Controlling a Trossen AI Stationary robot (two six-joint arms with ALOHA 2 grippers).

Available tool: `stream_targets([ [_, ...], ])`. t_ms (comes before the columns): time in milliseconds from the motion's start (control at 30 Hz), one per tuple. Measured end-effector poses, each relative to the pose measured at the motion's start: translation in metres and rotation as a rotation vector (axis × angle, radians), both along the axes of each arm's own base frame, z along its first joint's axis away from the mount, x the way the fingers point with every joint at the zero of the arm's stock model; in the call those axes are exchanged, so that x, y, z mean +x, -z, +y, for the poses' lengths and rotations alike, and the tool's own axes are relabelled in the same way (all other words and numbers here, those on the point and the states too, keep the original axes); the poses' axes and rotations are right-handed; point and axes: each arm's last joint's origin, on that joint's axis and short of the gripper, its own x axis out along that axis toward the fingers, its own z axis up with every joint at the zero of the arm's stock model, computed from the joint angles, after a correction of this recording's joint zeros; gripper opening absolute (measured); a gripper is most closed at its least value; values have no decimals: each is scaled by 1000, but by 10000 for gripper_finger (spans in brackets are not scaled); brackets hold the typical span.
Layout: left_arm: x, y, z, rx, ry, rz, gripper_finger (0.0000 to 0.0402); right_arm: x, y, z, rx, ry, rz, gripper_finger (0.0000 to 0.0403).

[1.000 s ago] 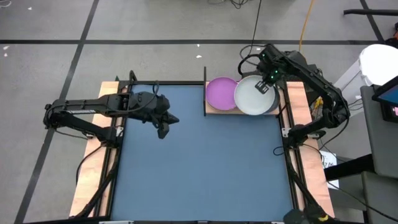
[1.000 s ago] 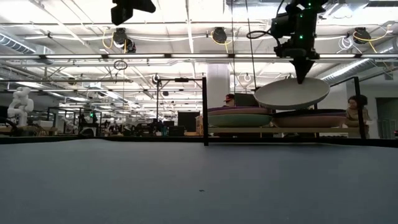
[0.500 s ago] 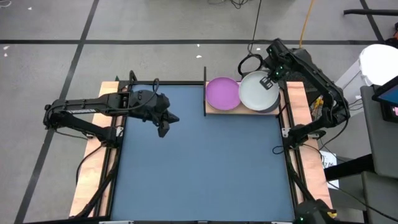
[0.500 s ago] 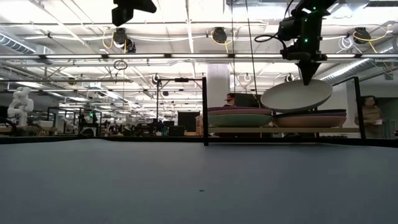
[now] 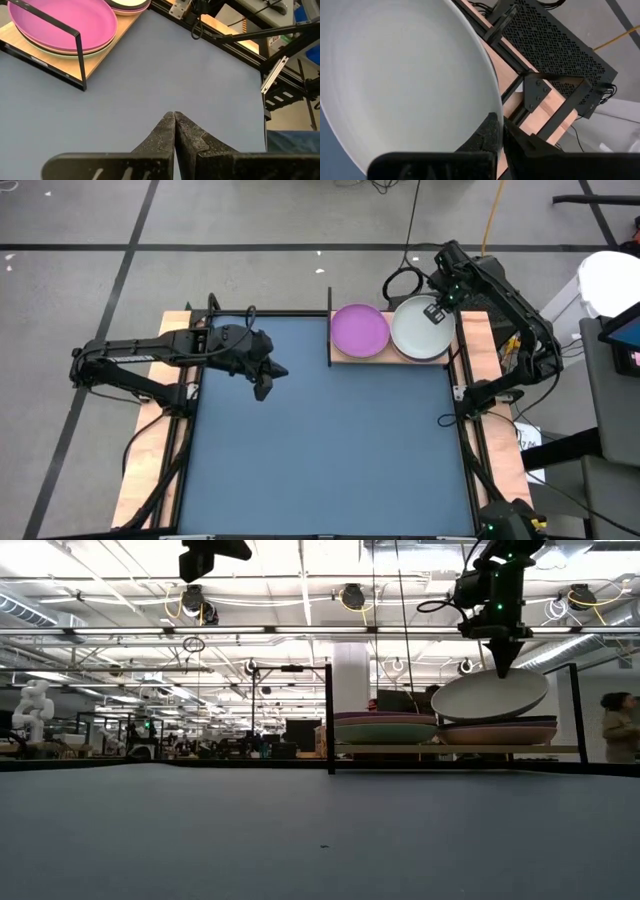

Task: Place and stack plates onto a shelf
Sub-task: Stack the gray plate on top of the black plate on the shelf

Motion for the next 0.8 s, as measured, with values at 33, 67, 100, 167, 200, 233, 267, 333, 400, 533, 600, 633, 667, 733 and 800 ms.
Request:
stream_targets([
  [33, 0, 0, 0, 0, 1, 0, 4, 0, 0, 0, 0, -2, 1, 0],
  [67, 0, 0, 0, 0, 1, 0, 4, 0, 0, 0, -1, -1, 0, 0],
  [100, 0, 0, 0, 0, 1, 0, 4, 0, 0, -1, -2, -1, 0, 0],
  [167, 0, 0, 0, 3, 3, 0, 4, 1, 2, -2, -2, 4, 5, 0],
  [200, 0, 0, 0, 3, 3, 0, 4, 1, 3, -3, 1, 6, 13, 0],
  [233, 0, 0, 0, 3, 3, 0, 4, 2, 4, -4, 6, 7, 22, 0],
  [267, 0, 0, 0, 3, 3, 0, 4, 2, 6, -6, 14, 6, 30, 0],
  [333, 0, 0, 0, 3, 3, 0, 4, 3, 10, -8, 36, 6, 42, 0],
  [400, 0, 0, 0, 3, 3, 0, 4, 4, 14, -11, 50, 6, 50, 1],
  [533, 0, 0, 0, 2, 3, 0, 4, 6, 18, -13, 60, 7, 58, 7],
  [600, 0, 0, 0, 2, 3, 0, 4, 6, 18, -14, 63, 4, 59, 11],
  [633, 0, 0, 0, 3, 3, 0, 4, 6, 19, -15, 59, 2, 59, 12],
  [667, 0, 0, 0, 3, 3, 0, 4, 6, 18, -15, 53, -2, 57, 14],
  [733, 0, 0, 0, 8, 7, 0, 4, 7, 18, -15, 50, -4, 56, 16],
  [800, 0, -1, 0, 34, 24, -7, 4, 7, 18, -16, 47, -6, 55, 16],
])
